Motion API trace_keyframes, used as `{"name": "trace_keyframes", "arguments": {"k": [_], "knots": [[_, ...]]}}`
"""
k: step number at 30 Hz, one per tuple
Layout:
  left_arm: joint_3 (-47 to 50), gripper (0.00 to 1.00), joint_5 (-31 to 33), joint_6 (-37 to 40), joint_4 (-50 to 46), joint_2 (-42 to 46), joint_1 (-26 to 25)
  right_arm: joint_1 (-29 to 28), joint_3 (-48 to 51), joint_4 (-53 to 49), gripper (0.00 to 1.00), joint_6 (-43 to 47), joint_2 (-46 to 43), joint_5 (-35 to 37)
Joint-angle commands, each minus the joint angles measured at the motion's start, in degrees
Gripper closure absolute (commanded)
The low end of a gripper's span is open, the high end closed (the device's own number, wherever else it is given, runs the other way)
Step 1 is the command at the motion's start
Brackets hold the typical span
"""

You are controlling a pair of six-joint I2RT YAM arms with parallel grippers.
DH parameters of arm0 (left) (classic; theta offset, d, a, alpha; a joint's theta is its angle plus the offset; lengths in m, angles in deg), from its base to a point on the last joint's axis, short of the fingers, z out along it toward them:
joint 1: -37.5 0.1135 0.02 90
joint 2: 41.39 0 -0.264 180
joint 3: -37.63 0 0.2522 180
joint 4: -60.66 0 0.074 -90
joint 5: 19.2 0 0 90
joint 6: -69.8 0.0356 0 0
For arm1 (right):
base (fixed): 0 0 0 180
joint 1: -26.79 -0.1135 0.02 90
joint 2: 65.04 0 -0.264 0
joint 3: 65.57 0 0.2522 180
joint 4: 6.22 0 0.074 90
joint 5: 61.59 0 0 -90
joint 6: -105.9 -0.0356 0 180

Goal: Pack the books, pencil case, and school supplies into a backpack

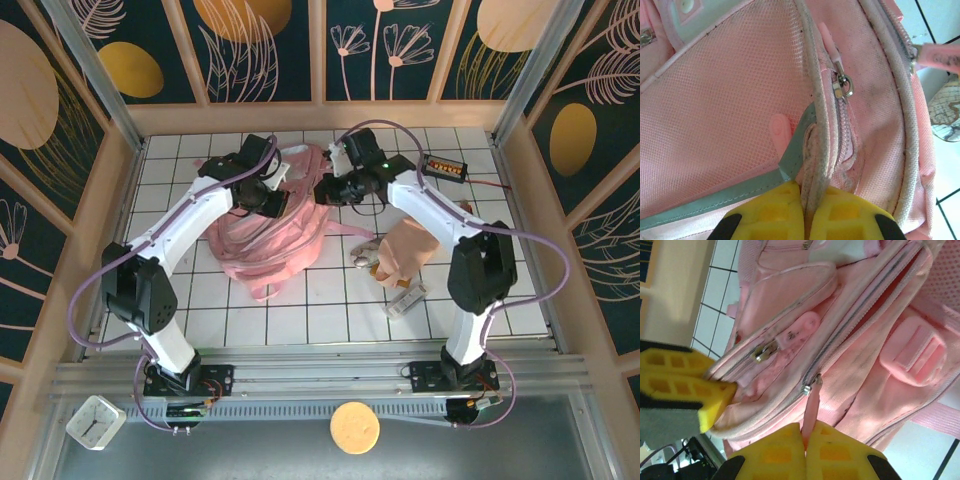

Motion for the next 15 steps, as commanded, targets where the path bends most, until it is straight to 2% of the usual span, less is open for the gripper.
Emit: {"name": "trace_keyframes", "arguments": {"k": [1,3,7,15], "knots": [[-3.1,1.0,1.8,-4.3,3.8,-1.9,1.2,-1.8,4.0,6.0,1.0,-2.3,-8.1,-9.5],[-3.5,1.0,1.7,-4.8,3.5,-2.3,1.1,-2.7,6.0,7.7,1.0,-1.4,-9.9,-11.3],[-4.7,1.0,1.1,-5.0,3.0,-3.1,1.1,-5.5,6.3,4.5,1.0,3.5,-10.0,-11.7],[-4.1,1.0,2.9,-4.0,1.1,-1.6,1.1,-6.3,9.2,1.8,1.0,7.3,-11.5,-5.0]]}}
